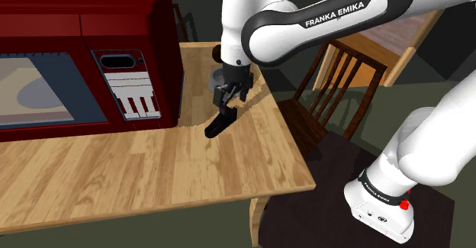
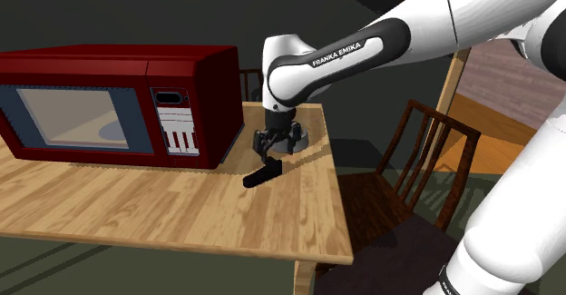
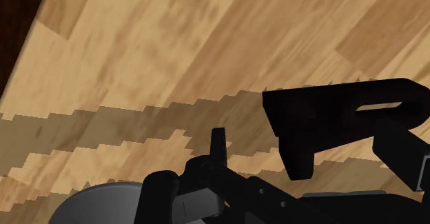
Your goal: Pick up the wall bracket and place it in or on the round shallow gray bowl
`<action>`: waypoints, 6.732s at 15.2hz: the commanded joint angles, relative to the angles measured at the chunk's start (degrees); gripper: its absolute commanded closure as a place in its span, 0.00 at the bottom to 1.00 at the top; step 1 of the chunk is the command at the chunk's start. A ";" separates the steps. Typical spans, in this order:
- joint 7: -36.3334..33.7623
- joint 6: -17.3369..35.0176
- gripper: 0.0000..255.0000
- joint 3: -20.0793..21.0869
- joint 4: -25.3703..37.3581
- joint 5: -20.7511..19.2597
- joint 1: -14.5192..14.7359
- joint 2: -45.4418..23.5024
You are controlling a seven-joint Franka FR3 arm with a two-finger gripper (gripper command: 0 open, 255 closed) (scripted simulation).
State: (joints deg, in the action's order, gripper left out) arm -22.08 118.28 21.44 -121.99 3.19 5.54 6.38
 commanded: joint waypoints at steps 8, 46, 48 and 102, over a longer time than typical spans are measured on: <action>-0.59 4.22 0.00 0.31 -2.38 -0.63 0.07 -1.86; 1.34 -13.34 1.00 -1.21 12.17 0.14 -0.79 1.27; 3.66 -13.62 1.00 -2.55 13.57 -0.35 -1.95 0.01; 19.78 -14.45 0.00 -10.92 29.68 -3.64 -10.35 -16.06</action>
State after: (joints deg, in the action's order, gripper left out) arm -2.32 103.86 10.52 -92.33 -0.45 -4.79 -9.68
